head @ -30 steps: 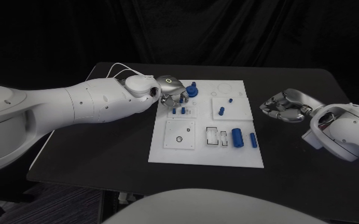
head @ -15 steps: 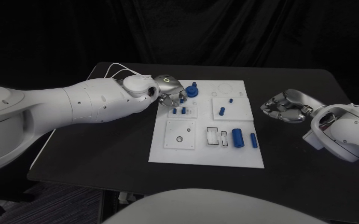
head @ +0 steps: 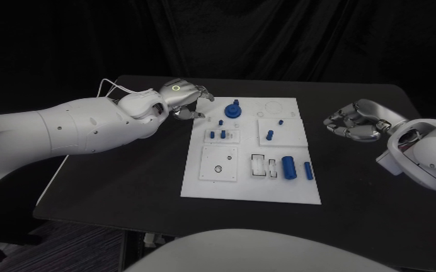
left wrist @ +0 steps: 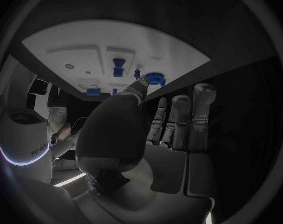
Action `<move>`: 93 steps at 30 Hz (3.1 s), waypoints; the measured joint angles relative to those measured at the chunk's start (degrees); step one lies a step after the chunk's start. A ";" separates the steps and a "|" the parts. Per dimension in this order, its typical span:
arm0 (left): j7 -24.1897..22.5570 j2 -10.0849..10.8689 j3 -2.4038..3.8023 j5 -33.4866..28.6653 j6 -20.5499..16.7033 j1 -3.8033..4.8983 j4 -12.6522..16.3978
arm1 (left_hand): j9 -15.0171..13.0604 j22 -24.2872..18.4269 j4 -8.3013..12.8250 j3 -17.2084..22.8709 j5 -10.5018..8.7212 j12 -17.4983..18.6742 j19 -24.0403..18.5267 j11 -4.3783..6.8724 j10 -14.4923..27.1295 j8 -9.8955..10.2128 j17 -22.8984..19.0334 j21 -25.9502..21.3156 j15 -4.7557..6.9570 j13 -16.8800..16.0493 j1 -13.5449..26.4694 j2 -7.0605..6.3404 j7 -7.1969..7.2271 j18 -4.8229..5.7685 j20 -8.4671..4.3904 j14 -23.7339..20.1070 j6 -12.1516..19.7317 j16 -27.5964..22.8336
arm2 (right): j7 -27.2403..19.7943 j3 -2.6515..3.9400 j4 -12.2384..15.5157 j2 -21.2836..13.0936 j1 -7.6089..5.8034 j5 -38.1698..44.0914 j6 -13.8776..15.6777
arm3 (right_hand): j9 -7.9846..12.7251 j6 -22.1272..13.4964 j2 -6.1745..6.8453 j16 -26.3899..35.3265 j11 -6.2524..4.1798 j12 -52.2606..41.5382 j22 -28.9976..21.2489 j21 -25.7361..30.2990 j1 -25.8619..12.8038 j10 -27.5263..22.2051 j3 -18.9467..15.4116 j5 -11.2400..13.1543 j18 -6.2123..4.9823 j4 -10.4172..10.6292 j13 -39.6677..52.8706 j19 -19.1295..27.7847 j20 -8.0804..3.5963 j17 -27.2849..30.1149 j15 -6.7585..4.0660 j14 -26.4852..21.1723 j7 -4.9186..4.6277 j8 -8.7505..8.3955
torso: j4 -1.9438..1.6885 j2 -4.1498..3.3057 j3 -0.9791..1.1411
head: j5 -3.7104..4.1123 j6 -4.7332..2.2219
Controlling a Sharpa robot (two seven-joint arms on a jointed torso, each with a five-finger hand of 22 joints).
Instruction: Assemble the parts on the task board
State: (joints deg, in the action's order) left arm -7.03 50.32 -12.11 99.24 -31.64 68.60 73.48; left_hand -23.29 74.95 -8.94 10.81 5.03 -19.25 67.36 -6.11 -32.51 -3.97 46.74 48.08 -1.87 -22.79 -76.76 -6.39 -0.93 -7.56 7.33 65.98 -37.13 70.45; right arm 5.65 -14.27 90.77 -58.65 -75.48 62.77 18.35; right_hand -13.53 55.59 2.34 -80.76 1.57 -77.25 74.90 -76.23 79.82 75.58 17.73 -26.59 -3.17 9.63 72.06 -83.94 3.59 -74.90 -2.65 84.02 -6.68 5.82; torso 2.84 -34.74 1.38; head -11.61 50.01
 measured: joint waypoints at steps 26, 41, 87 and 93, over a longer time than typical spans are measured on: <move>-29.58 9.08 -0.04 -79.61 16.84 -0.02 15.07 | 7.74 -33.12 -7.69 -9.61 23.79 -13.04 -44.46 -2.41 9.02 -3.00 -40.30 -44.57 -6.51 15.49 -5.71 12.92 -8.69 0.07 4.55 -44.92 -2.66 -55.53 | 4.82 0.05 -2.10 4.92 -2.58 17.86 -1.76 | -9.54 -4.08 3.16 8.56 2.61 31.71 0.03 17.04 2.76 -35.29 4.12 6.30 -2.69 -4.72 -31.88 9.05 2.26 10.88 2.62 -5.19 -1.16 7.79 | -2.02 -0.23 -1.67 | 3.46 0.00; -31.37 9.69 -0.05 -100.13 31.30 -0.21 16.60 | 21.10 -67.48 -7.52 -21.63 20.05 10.24 -65.93 3.39 29.41 2.15 -46.60 -46.86 -6.02 21.23 -2.18 17.10 4.31 0.06 4.58 -65.66 24.55 -70.24 | 3.50 0.04 -4.63 6.75 1.57 26.78 -0.50 | -4.74 -12.71 5.67 9.01 6.93 43.55 0.02 19.72 1.46 -47.45 7.56 11.12 -3.58 -5.36 -43.76 10.92 5.05 12.82 5.61 -7.72 -1.22 2.27 | -5.27 -1.05 -4.35 | 7.82 0.01; -31.78 9.39 -0.04 -100.89 34.59 -1.57 16.11 | 21.20 -61.22 1.44 -17.24 27.38 5.74 -60.33 -2.82 26.67 1.88 -45.31 -44.42 -11.75 20.67 -7.30 18.71 0.00 -0.36 9.46 -60.73 21.04 -66.26 | -5.34 0.20 -18.37 17.33 6.33 23.02 4.15 | -4.31 -9.05 4.98 5.94 5.89 42.36 0.01 16.16 -0.74 -35.12 8.42 9.77 -3.55 -6.53 -53.24 8.38 5.11 11.50 5.48 -5.95 -4.12 4.71 | -5.53 -1.71 -5.75 | 8.54 -0.02; -31.80 9.34 -0.04 -100.86 34.59 -1.70 15.94 | 21.20 -61.22 2.08 -16.61 27.38 5.74 -60.21 -2.93 26.55 1.88 -45.30 -44.42 -11.75 20.68 -7.30 18.71 -0.34 -0.37 9.58 -60.73 21.13 -66.11 | -5.82 0.21 -19.04 17.89 6.48 22.52 4.20 | -4.31 -9.54 4.91 5.94 5.79 42.36 0.01 15.93 -1.14 -34.63 8.20 10.23 -3.55 -6.31 -53.56 8.18 4.91 11.43 5.32 -5.70 -4.20 4.71 | -5.53 -1.69 -5.80 | 8.61 -0.02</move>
State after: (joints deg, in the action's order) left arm -38.82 59.66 -12.16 -1.62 2.94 66.90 89.41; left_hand -2.09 13.73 -6.87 -5.80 32.40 -13.52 7.15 -9.04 -5.95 -2.09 1.44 3.66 -13.62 -2.11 -84.06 12.32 -1.27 -7.93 16.91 5.25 -16.00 4.35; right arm -0.16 -14.05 71.73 -40.76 -69.00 85.29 22.55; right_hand -17.84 46.06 7.24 -74.82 7.36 -34.89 74.91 -60.30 78.68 40.95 25.93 -16.36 -6.72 3.33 18.50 -75.76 8.50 -63.47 2.67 78.33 -10.88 10.53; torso -2.69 -36.43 -4.42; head -3.00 49.99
